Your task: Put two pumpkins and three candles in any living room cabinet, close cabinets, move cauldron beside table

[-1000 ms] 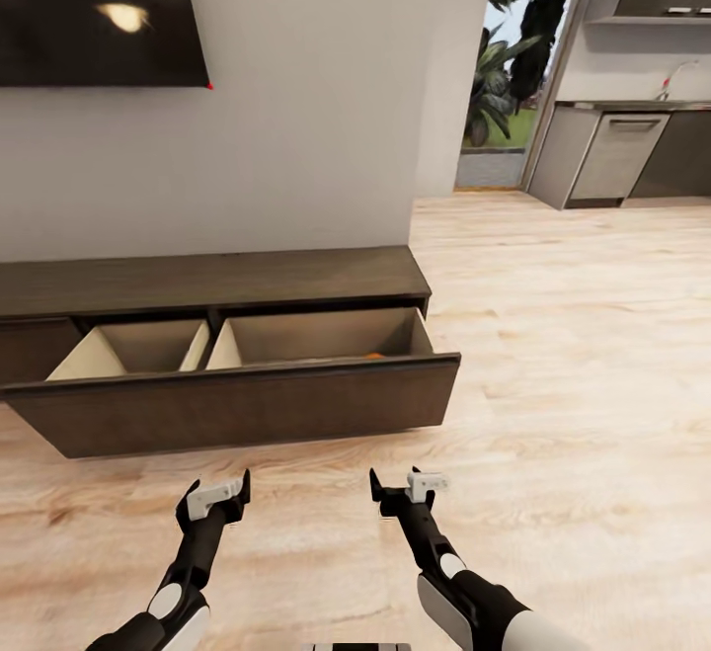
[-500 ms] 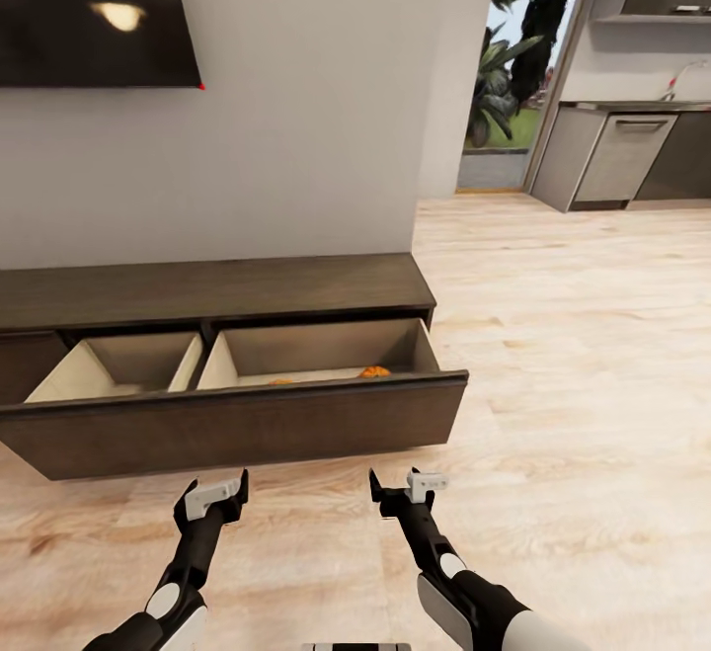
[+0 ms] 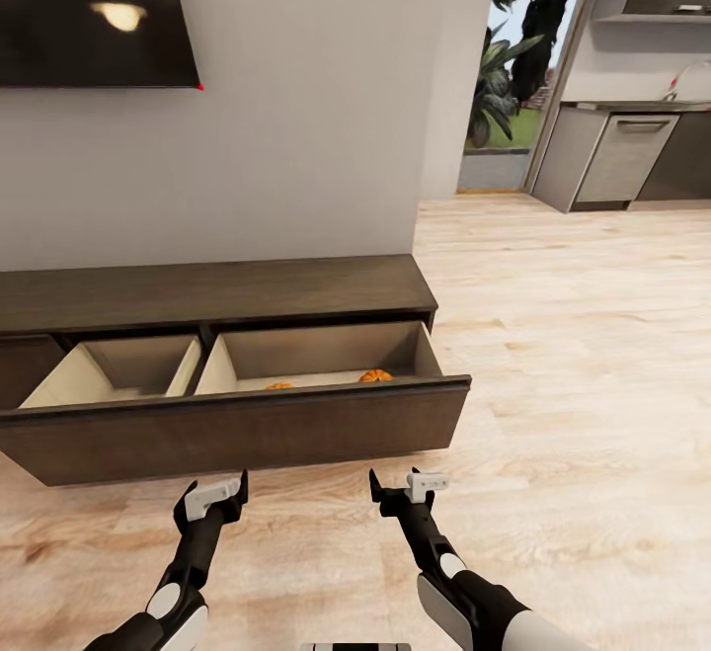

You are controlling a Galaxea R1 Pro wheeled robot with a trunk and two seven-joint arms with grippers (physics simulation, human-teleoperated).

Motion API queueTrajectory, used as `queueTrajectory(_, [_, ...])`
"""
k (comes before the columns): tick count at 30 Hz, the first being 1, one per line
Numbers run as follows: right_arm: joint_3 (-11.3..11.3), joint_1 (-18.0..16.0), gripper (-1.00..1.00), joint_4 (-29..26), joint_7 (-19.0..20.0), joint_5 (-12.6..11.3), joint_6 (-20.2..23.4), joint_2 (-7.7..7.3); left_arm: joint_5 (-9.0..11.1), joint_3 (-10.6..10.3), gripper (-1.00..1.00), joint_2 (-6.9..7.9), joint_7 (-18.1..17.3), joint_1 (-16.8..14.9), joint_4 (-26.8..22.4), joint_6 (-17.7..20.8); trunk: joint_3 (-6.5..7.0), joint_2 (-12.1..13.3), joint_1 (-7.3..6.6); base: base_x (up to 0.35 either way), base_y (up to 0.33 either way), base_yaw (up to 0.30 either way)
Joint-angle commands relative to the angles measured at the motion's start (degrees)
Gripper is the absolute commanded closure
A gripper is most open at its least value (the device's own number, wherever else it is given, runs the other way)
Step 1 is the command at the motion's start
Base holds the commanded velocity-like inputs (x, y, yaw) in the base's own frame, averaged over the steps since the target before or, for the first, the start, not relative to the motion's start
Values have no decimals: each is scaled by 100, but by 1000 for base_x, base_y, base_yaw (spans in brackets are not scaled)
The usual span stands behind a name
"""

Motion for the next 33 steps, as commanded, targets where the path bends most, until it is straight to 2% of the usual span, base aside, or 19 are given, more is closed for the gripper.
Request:
queueTrajectory(1, [48,-7,-100,0,-56,-12,-23,-2,54,-34,-100,5,42,-9,7,-34,-5,-2,-1,0,0,0])
queueTrajectory(19, [48,-7,-100,0,-57,-21,-16,-2,89,-14,-100,-21,57,-9,50,-30,-5,-2,-1,41,0,0])
queueTrajectory(24, [48,-7,-100,0,-57,-21,-15,-2,85,-11,-100,-14,188,-9,55,-35,-5,-2,-1,0,0,0])
queueTrajectory(30, [48,-7,-100,-7,-48,-16,-22,-9,72,-13,-100,-10,275,-9,55,-39,-138,-10,14,0,0,0])
queueTrajectory(33, [48,-7,-100,-19,-43,-8,-29,-10,60,-20,-100,-7,281,-9,55,-39,-138,-10,14,0,0,0])
